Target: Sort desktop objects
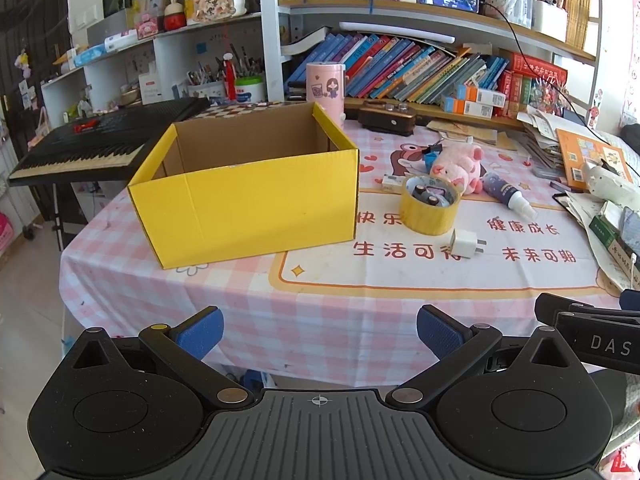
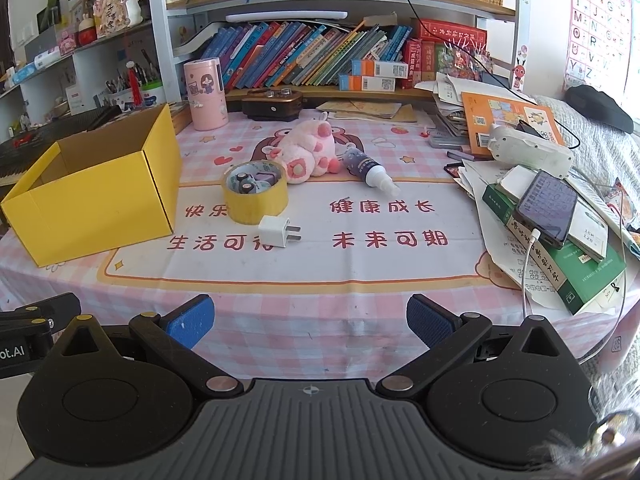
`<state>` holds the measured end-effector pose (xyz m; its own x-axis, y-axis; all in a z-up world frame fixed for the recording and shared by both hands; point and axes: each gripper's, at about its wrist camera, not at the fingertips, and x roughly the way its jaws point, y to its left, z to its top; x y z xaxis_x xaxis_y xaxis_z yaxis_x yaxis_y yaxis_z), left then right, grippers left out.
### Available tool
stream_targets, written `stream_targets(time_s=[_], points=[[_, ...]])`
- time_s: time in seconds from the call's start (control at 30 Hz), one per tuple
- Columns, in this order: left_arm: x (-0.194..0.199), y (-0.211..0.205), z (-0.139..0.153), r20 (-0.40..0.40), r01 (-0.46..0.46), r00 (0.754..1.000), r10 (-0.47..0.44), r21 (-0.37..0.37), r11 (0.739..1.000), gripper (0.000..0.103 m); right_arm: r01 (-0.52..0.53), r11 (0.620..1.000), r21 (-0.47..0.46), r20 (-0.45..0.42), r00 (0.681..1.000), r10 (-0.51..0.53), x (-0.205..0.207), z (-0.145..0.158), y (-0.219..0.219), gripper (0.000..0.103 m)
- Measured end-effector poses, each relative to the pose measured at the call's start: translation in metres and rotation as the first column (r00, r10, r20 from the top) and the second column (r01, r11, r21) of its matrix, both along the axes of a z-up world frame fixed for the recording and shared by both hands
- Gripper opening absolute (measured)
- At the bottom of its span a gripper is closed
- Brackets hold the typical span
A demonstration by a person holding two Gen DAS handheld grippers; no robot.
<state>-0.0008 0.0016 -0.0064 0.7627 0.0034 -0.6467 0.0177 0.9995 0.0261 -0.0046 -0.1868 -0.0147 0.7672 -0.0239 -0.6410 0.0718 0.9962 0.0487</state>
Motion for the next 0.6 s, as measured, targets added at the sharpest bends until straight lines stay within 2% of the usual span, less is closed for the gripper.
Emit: stream_targets(time_s=[0.6], points=[[-0.0003, 0.0019, -0.0001, -0.005, -0.004, 1.000, 0.004, 0.001, 1.000, 0.103, -0.002, 1.000, 0.001, 0.000, 1.000, 0.002, -0.0001, 0.0003, -0.0007, 0.103]])
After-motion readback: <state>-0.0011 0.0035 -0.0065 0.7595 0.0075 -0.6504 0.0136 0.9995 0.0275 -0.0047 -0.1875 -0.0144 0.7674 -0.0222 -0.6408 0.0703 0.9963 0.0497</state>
